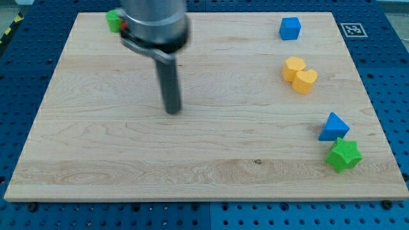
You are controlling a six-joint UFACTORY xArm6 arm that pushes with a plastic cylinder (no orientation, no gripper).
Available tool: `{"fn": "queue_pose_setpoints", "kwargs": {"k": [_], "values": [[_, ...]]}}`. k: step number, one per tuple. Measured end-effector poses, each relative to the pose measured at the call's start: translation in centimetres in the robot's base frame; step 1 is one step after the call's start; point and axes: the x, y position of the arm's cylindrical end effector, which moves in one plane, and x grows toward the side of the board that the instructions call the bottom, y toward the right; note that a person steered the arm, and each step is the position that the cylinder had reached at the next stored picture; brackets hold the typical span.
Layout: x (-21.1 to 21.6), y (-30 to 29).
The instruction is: Move green star towards center
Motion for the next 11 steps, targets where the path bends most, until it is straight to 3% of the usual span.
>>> {"fn": "queue_pose_setpoints", "kwargs": {"k": [1,2,3,4,6,8,11], "values": [[6.0,9.5],[10.3,14.9],[12.5,16.4],[12.6,17.5],[12.6,26.6],[8.5,26.7],[6.5,24.8]]}}
